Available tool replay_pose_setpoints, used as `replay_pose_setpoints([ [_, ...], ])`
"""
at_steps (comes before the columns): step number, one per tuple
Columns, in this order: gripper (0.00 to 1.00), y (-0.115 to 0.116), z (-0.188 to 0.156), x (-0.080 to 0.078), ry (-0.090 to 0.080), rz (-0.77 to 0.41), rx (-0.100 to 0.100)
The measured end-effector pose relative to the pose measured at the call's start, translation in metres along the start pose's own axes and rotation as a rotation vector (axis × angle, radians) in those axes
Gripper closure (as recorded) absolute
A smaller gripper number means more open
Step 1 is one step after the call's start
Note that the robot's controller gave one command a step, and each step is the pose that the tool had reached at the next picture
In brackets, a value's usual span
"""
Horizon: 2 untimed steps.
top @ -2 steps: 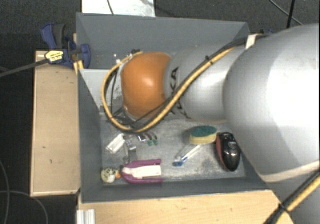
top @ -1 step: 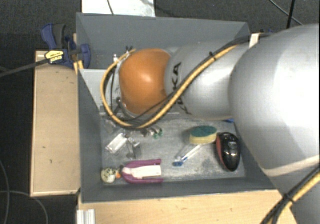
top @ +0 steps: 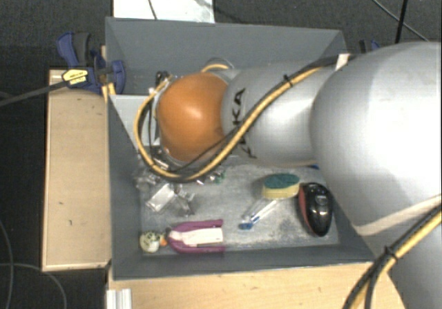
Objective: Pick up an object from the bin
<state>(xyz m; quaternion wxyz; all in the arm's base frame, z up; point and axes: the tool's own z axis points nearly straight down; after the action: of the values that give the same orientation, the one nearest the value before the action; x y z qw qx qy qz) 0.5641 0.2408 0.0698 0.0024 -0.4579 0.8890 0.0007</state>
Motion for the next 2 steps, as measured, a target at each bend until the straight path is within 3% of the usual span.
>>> replay_pose_setpoints([
  [1, 0.0, -0.0002, -0.0008, -0.0007, -0.003, 0.007, 0.0],
  [2, 1.0, -0.0002, -0.0007, -0.0007, -0.002, 0.011, -0.001],
])
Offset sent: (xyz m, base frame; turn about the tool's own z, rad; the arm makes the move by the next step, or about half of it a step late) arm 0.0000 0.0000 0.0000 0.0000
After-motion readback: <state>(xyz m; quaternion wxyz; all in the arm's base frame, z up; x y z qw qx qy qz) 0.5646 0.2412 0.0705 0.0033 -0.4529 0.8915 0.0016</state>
